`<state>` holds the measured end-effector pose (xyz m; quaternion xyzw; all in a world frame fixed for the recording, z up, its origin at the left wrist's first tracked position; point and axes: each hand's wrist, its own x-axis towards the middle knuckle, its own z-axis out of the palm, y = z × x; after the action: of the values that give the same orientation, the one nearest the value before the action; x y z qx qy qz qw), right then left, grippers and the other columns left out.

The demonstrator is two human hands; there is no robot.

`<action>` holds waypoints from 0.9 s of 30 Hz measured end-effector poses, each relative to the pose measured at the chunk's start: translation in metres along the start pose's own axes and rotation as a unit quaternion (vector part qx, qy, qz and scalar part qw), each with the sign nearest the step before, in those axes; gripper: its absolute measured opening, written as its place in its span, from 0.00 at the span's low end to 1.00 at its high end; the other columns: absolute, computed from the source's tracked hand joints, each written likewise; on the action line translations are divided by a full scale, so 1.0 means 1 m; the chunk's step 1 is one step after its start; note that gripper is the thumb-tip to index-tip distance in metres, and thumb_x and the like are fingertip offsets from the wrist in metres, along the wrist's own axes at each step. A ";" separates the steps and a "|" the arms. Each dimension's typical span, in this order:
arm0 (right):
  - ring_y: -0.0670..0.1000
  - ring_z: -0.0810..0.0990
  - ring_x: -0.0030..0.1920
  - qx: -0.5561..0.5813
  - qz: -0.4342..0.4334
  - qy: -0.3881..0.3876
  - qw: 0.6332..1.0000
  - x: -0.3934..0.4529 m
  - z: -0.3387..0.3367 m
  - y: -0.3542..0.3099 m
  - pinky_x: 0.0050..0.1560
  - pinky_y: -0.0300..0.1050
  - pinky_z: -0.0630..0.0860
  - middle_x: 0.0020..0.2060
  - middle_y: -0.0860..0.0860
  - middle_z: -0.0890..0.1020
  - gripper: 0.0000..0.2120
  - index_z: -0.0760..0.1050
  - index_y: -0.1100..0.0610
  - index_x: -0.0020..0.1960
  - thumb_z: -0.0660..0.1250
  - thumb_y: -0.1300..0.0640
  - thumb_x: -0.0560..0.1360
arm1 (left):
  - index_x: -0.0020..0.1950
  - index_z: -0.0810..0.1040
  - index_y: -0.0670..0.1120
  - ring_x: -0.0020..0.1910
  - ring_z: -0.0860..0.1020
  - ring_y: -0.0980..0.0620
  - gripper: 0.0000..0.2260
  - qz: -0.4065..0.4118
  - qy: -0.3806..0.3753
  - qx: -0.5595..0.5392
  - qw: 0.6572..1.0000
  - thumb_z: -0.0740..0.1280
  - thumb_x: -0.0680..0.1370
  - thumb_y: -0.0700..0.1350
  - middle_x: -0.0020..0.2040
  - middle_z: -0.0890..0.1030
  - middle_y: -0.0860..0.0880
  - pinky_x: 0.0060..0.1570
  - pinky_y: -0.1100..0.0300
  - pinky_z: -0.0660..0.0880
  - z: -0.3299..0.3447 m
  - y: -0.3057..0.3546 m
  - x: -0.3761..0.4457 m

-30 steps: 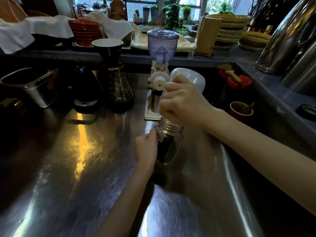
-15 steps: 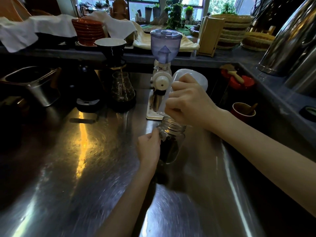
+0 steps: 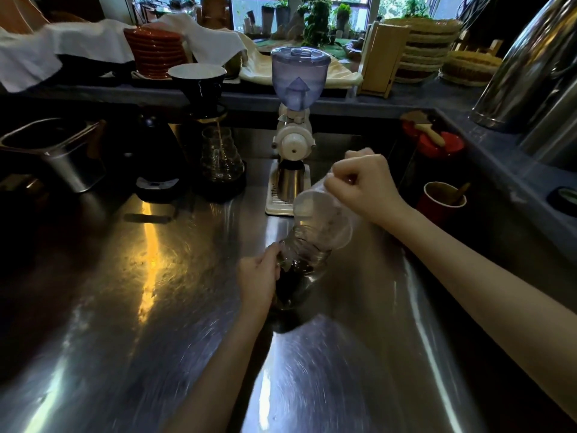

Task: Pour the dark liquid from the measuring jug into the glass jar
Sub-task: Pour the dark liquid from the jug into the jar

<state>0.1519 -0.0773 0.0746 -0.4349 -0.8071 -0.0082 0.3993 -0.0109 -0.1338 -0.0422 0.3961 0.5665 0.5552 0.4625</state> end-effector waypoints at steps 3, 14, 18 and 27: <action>0.42 0.65 0.24 0.097 0.126 0.038 0.987 -0.012 0.005 0.013 0.32 0.36 0.64 0.20 0.50 0.64 0.18 0.67 0.63 0.24 0.65 0.68 0.71 | 0.22 0.72 0.44 0.17 0.67 0.59 0.19 -0.009 -0.005 0.002 1.000 0.65 0.74 0.45 0.15 0.69 0.53 0.23 0.69 0.66 -0.010 -0.010 0.004; 0.49 0.75 0.34 0.308 0.541 0.153 0.768 -0.080 0.040 0.040 0.37 0.40 0.72 0.31 0.52 0.77 0.09 0.77 0.57 0.37 0.64 0.63 0.75 | 0.27 0.73 0.47 0.22 0.72 0.57 0.13 -0.140 -0.031 -0.092 0.985 0.66 0.72 0.49 0.21 0.73 0.53 0.30 0.64 0.67 -0.032 -0.041 0.016; 0.46 0.74 0.32 0.287 0.597 0.179 0.728 -0.115 0.051 0.048 0.24 0.27 0.71 0.32 0.50 0.76 0.06 0.77 0.60 0.43 0.62 0.63 0.75 | 0.33 0.75 0.44 0.27 0.70 0.53 0.17 -0.161 -0.056 -0.098 0.980 0.71 0.60 0.58 0.29 0.73 0.47 0.33 0.59 0.66 -0.040 -0.052 0.013; 0.45 0.70 0.27 0.309 0.604 0.206 0.706 -0.142 0.061 0.049 0.25 0.34 0.68 0.24 0.50 0.73 0.14 0.73 0.57 0.29 0.62 0.65 0.72 | 0.45 0.82 0.44 0.43 0.77 0.47 0.24 -0.185 -0.042 -0.107 0.976 0.75 0.57 0.58 0.46 0.80 0.41 0.40 0.58 0.72 -0.040 -0.057 0.011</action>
<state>0.1907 -0.1236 -0.0753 -0.6687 -0.2272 0.3952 0.5873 -0.0487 -0.1374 -0.1015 0.2554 0.5474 0.5000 0.6206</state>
